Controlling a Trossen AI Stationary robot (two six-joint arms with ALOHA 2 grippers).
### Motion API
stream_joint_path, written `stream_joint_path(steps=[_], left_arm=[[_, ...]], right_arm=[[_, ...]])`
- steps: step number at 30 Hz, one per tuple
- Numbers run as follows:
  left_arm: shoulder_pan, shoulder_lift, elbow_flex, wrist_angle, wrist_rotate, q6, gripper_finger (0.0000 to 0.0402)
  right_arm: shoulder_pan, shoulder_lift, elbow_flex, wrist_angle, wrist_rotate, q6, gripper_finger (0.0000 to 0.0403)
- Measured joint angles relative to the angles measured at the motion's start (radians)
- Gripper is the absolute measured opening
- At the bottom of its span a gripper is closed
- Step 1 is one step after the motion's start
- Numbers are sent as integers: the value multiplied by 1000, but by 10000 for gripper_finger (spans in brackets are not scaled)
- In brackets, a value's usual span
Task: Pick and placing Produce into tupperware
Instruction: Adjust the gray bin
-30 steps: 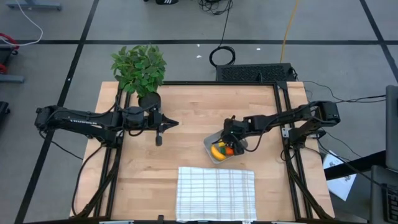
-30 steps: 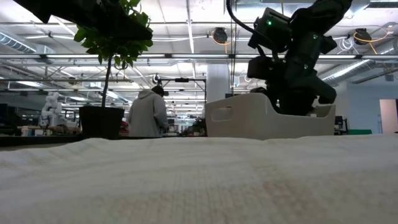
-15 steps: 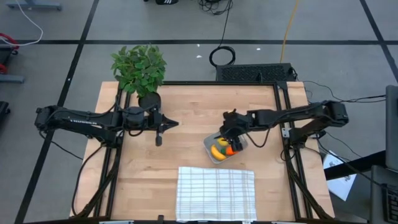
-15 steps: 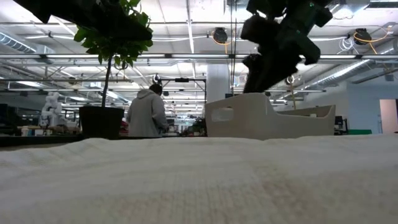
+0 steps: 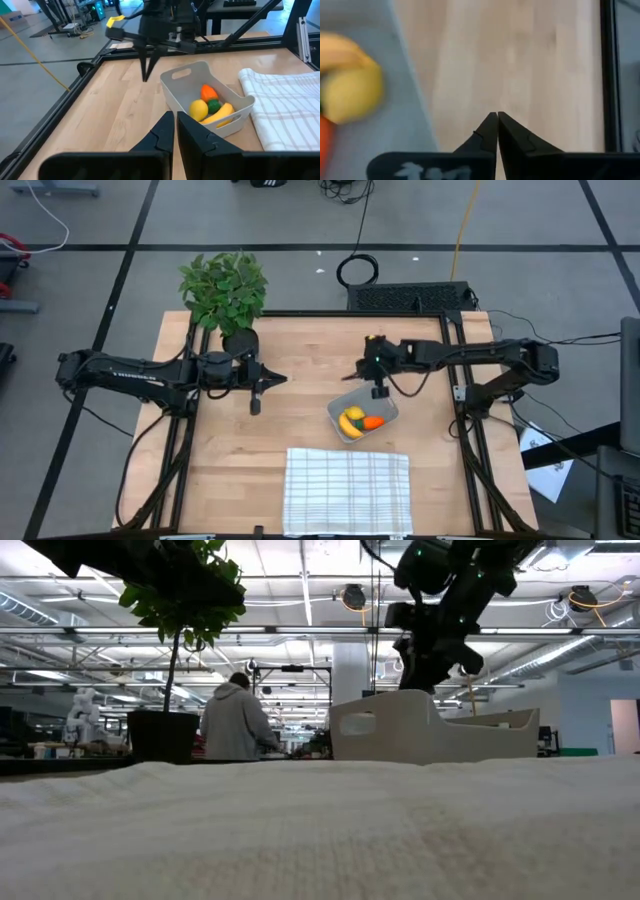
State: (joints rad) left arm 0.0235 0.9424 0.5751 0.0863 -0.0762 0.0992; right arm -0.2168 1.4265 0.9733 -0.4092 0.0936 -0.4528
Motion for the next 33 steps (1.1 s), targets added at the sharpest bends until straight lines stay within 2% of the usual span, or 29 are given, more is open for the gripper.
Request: stream_joint_path(steps=[3,6,10,17,28,33], left_arm=[[0,0,0,0,-3,0,26],[0,0,0,0,-3,0,26],[0,0,0,0,-3,0,26],[0,0,0,0,-3,0,26],[0,0,0,0,-3,-4,26],[0,0,0,0,-3,-4,26]], right_arm=[[-63,0,0,-39,-46,-20,1],[-111,5,0,-57,-144,-29,0],[-132,19,0,-78,-248,-32,0],[-129,78,0,-101,-256,-38,0],[-114,89,-1,-189,-259,-4,0],[-94,89,-1,-211,-305,28,0]])
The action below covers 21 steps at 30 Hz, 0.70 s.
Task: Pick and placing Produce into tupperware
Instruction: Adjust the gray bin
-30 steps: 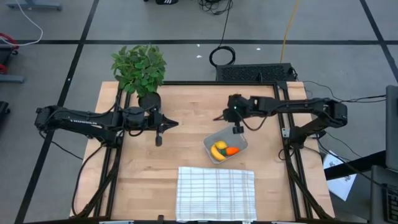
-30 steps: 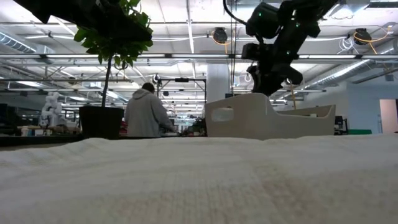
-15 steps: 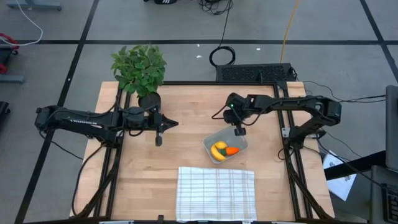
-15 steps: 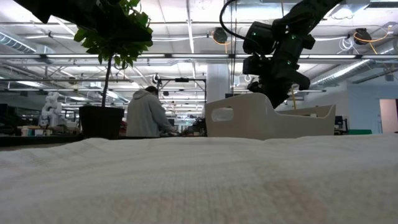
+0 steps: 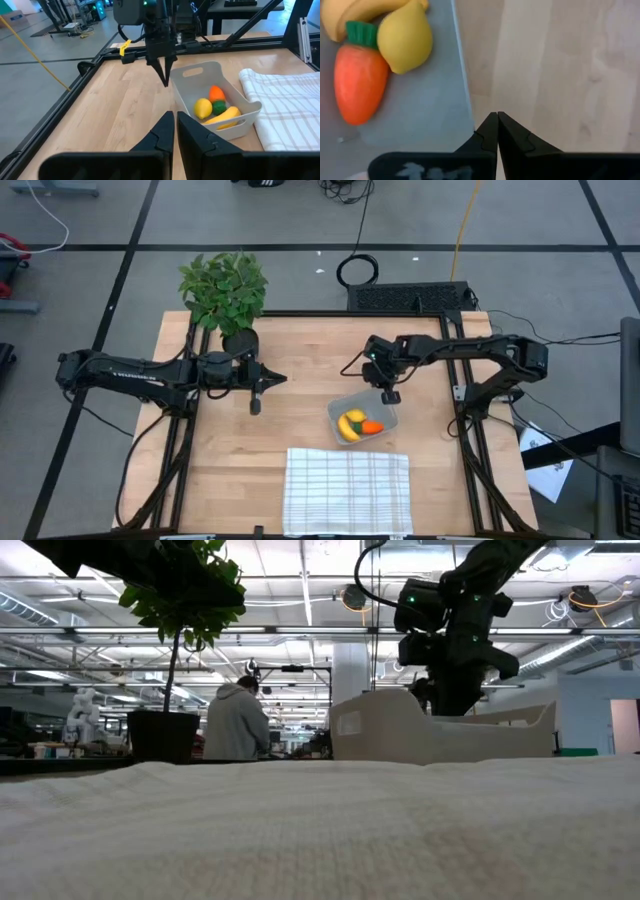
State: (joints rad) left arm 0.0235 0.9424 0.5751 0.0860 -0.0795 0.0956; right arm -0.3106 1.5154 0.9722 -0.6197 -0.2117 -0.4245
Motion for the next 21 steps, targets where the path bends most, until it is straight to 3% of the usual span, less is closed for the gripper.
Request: stream_joint_path(steps=[21], left_arm=[[0,0,0,38,0,-29,26]], right_arm=[[74,-64,0,-71,30,151,0]])
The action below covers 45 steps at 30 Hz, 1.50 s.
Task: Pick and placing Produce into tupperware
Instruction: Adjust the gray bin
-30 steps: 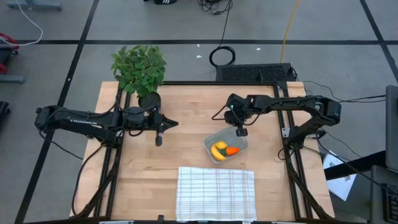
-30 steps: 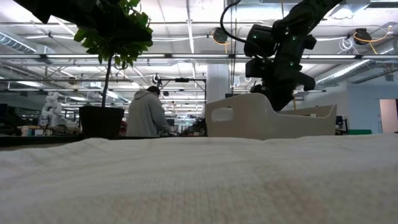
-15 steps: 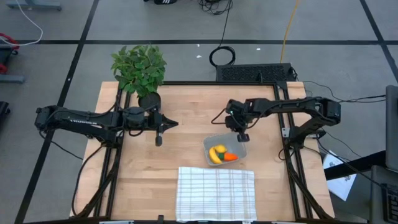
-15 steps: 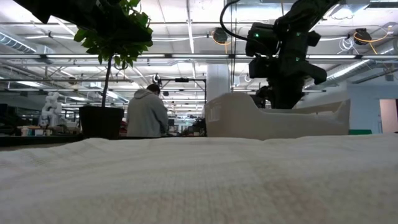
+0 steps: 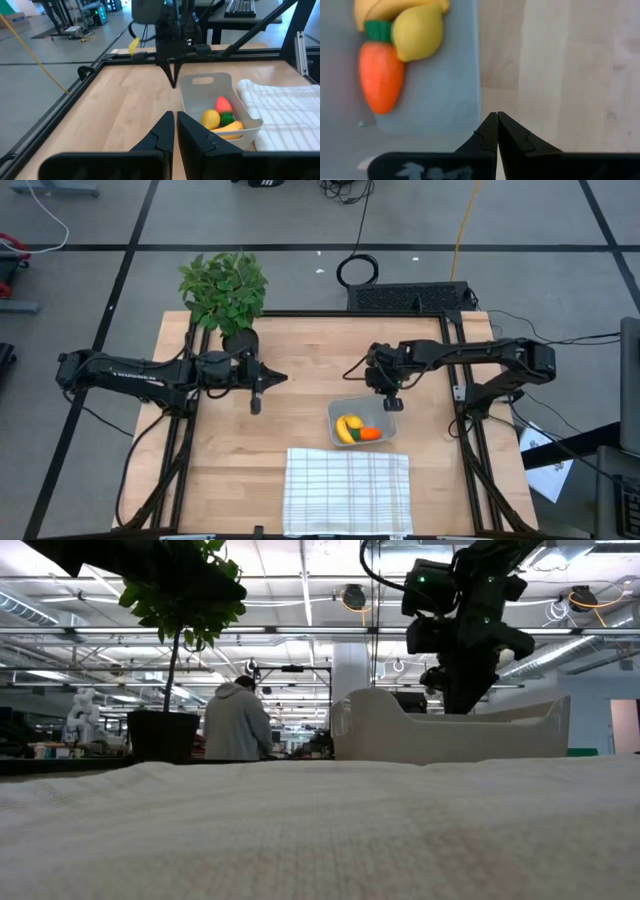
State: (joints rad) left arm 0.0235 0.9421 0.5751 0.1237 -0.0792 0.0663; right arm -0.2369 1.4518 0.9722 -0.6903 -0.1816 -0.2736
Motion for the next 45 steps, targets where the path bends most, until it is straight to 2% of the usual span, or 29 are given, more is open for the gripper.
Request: stream_joint_path(steps=[3,5,14,19,25,30,36,38,45], left_arm=[[0,0,0,-1,0,-26,26],[0,0,0,-1,0,-47,26],[-32,33,1,-15,51,-218,26],[-83,161,1,20,55,-253,26],[-109,347,1,215,55,-260,26],[-110,395,1,241,55,-295,26],[-142,433,2,272,79,-376,26],[-158,452,-2,276,81,-390,26],[-180,571,1,440,73,-412,26]], right_arm=[[6,-29,0,4,106,33,0],[4,-60,0,-4,134,51,0],[7,-282,-62,-27,164,190,0],[32,-389,-144,-29,185,294,0],[69,-485,-225,-40,186,423,0],[110,-547,-265,-87,237,539,0],[172,-591,-301,-124,236,660,0],[188,-593,-317,-122,235,683,0],[200,-592,-383,-40,239,694,0]])
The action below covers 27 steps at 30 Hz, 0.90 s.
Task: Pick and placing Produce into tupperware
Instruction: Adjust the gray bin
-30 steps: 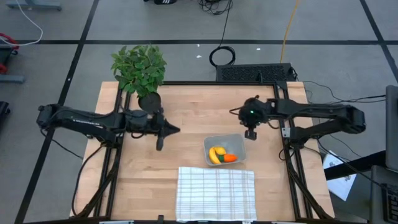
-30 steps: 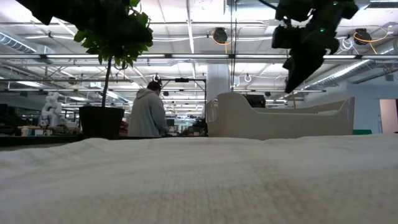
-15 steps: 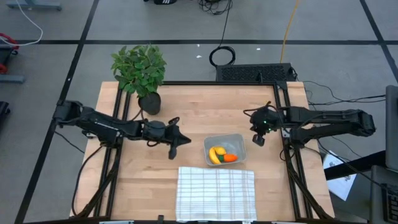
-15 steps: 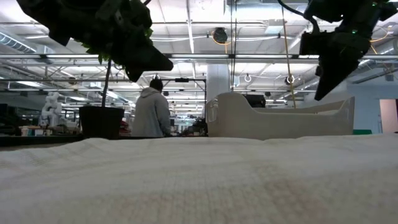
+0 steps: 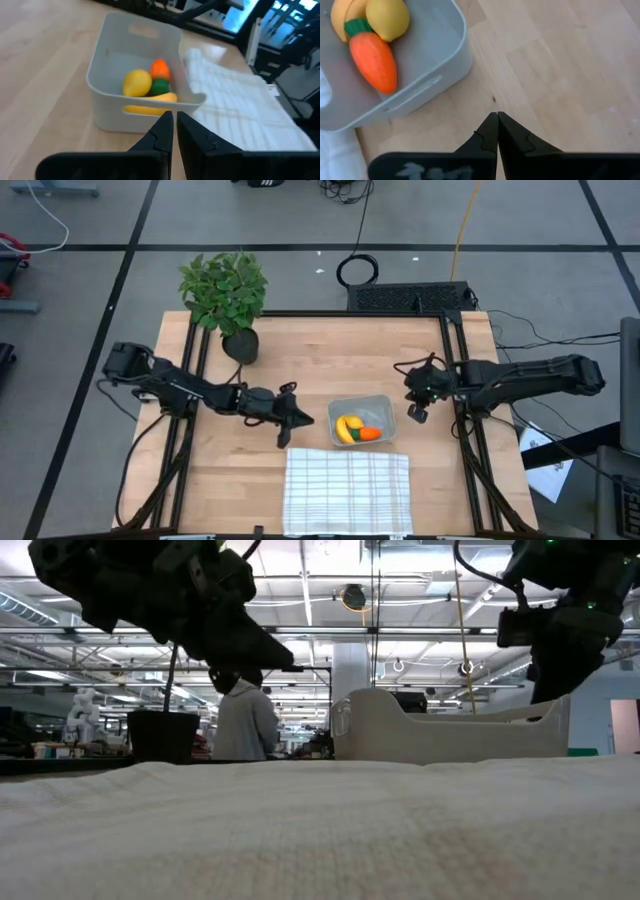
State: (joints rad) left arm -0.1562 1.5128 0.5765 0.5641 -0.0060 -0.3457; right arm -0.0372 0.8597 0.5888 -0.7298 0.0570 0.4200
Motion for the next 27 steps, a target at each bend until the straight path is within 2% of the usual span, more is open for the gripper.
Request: stream_joint_path(steps=[12,18,27], left_arm=[[0,199,3,180,-22,-53,26],[0,220,4,195,-37,-78,26],[0,256,4,222,-76,-101,26]], right_arm=[[0,0,-23,50,0,33,0],[20,0,-32,80,-6,69,0],[71,1,-143,245,-33,121,0]])
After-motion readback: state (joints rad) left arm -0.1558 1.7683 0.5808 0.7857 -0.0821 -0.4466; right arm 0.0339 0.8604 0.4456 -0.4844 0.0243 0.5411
